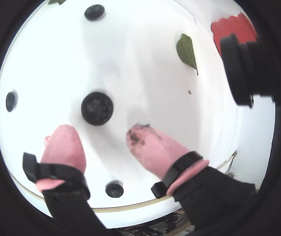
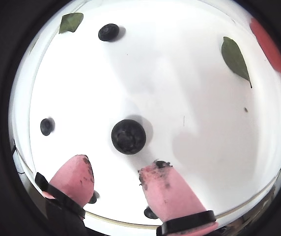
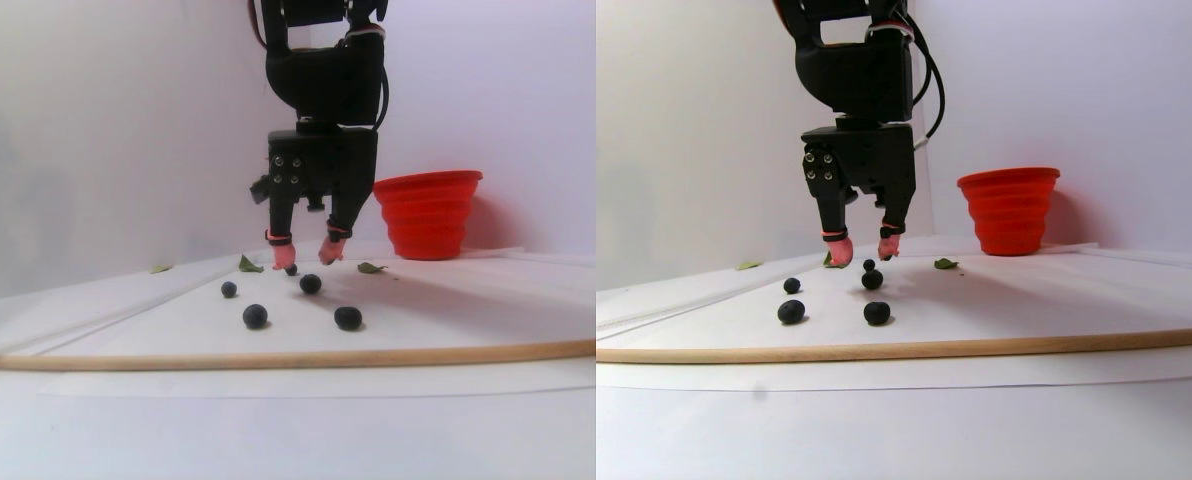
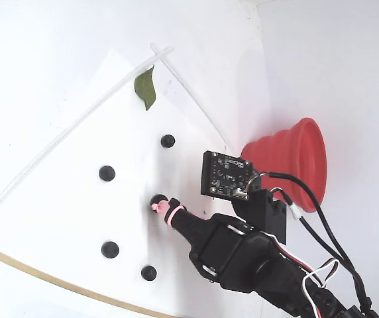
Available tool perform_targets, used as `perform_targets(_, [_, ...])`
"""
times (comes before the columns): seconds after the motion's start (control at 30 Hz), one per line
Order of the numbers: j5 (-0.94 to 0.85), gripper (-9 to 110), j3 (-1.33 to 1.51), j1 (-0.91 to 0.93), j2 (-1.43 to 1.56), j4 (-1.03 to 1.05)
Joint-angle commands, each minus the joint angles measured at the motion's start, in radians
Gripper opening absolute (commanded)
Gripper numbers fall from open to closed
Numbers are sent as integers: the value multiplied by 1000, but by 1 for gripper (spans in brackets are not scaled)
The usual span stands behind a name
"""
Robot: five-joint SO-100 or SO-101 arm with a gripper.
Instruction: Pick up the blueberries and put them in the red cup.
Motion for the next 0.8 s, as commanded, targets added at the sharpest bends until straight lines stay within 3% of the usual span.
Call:
perform_targets(0.0, [-12, 20, -74, 0, 9, -31])
perform_targets(0.77, [12, 20, -141, 2, -87, -95])
